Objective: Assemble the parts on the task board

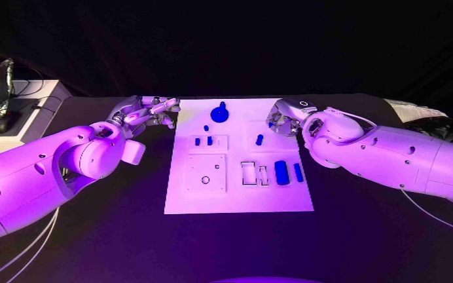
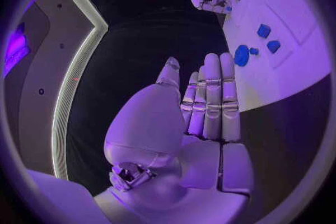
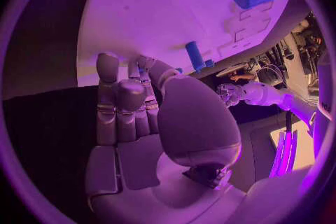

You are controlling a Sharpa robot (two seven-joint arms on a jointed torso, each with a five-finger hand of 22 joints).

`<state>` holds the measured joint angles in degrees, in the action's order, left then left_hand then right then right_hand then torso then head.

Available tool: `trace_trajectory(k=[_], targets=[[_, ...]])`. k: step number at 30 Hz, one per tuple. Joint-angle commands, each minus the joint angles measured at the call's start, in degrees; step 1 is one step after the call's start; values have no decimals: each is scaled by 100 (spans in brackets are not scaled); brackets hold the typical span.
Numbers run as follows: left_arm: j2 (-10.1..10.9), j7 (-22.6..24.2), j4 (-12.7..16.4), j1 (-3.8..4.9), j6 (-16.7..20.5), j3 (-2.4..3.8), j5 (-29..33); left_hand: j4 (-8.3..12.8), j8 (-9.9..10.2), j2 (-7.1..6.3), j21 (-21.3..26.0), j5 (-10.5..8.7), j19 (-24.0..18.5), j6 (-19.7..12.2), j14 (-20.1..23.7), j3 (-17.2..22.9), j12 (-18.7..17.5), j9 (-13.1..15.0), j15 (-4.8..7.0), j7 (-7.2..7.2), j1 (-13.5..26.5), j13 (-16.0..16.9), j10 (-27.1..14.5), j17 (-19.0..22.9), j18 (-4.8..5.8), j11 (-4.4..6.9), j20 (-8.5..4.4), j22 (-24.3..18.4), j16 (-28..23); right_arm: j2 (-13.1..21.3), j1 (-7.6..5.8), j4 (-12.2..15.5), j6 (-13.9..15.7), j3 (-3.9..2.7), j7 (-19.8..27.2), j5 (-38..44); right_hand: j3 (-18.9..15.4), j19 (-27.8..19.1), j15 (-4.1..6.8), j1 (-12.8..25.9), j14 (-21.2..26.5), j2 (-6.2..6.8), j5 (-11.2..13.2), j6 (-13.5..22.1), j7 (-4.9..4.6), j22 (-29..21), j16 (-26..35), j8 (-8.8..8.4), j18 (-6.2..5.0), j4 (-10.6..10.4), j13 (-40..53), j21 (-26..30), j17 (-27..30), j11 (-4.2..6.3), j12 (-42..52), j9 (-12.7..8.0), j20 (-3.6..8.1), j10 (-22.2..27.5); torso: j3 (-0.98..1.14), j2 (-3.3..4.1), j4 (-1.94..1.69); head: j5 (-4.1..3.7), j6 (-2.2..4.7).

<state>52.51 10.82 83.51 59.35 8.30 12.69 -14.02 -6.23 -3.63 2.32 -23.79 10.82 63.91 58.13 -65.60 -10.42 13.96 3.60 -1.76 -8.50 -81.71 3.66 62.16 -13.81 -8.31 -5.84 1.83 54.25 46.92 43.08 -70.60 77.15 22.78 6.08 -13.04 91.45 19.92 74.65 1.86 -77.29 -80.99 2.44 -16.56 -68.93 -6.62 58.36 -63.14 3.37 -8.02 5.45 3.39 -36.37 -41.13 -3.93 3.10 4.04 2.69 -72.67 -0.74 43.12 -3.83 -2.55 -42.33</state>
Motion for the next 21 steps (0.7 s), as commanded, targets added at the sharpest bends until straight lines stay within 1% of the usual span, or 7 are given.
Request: trace_trajectory(k=[1, 5, 11, 14, 15, 18, 21], targets=[[2, 23, 5, -2, -71, 6, -19, 58, -14, -1, 34, 7, 18, -9, 19, 4, 3, 5, -16, -18, -67, 1, -29, 7, 100, -4, 14, -8, -36, -46, 60, 14, -141, 39, 99, -266, 40, 83, 34, 1, 3, -153, 22, -52, 19, 128, -58, 46, -7, 80, 12, -29, -61, 115, 31, 68, 29, -165, -4, -4, -3, 2, -8], [6, 10, -9, -2, -68, 6, -17, 70, -14, 6, 42, 9, 21, -6, 16, 10, -2, 5, -16, -19, -71, 1, -31, 11, 101, -5, 14, -14, -44, -39, 60, 19, -75, 39, 67, -295, 108, 113, 38, 46, -4, -187, 82, -54, 28, 294, -90, 44, -4, 153, 13, 29, -97, 127, 28, 108, 31, -180, -1, -5, 3, 1, -12], [17, -33, -43, -2, 22, 6, -17, 83, -13, 6, 49, 8, 22, -8, 18, 14, -10, 5, -17, -21, -79, 0, -39, 14, 102, -8, 14, -18, -52, 8, 58, 51, 119, 37, -19, -484, 167, 210, 44, 91, -24, -184, 93, -75, 32, 586, -168, 48, 18, 208, 15, 30, -186, 137, 29, 168, 37, -233, 2, -1, 2, -3, -14], [16, -75, -92, -2, 95, 6, -35, 134, -14, -19, 116, 12, -56, -152, 149, 30, -73, 5, -77, -82, -98, 3, -234, 34, 119, -82, 53, -48, -99, 39, 54, 79, 227, 31, -28, -678, 174, 214, 45, 96, -13, -182, 81, -75, 31, 634, -167, 47, 20, 214, 15, 40, -180, 137, 30, 177, 38, -237, 2, -7, 3, 4, -12], [15, -79, -103, -2, 102, 6, -38, 145, -32, -18, 146, 10, -81, -155, 183, 42, -38, 8, -84, -80, -80, 13, -288, 32, 111, -100, 77, -61, -75, 46, 53, 86, 253, 29, -24, -712, 180, 223, 43, 100, -11, -182, 82, -73, 31, 697, -168, 46, 22, 224, 15, 63, -174, 138, 31, 188, 38, -234, 4, -5, 4, 2, -10], [11, -87, -159, -2, 108, 6, -43, 153, -29, -21, 137, 10, -57, -154, 184, 47, -19, 7, -85, -81, -78, 2, -301, 31, 99, -90, 76, -56, -58, 81, 50, 118, 383, 15, 17, -904, 189, 240, 43, 104, -11, -185, 85, -73, 30, 793, -166, 45, 21, 238, 15, 116, -161, 137, 31, 203, 38, -232, 11, -2, 3, 0, 7], [10, -90, -205, -2, 110, 6, -41, 190, -26, -24, 172, 10, -49, -146, 215, 79, 108, 7, -90, -80, -46, 1, -371, 71, 73, -90, 101, -54, 7, 126, 45, 163, 472, 0, 59, -1082, 193, 249, 43, 107, -11, -186, 79, -72, 30, 837, -167, 45, 19, 244, 15, 151, -156, 136, 32, 208, 37, -230, 5, -4, 4, 9, 6]])
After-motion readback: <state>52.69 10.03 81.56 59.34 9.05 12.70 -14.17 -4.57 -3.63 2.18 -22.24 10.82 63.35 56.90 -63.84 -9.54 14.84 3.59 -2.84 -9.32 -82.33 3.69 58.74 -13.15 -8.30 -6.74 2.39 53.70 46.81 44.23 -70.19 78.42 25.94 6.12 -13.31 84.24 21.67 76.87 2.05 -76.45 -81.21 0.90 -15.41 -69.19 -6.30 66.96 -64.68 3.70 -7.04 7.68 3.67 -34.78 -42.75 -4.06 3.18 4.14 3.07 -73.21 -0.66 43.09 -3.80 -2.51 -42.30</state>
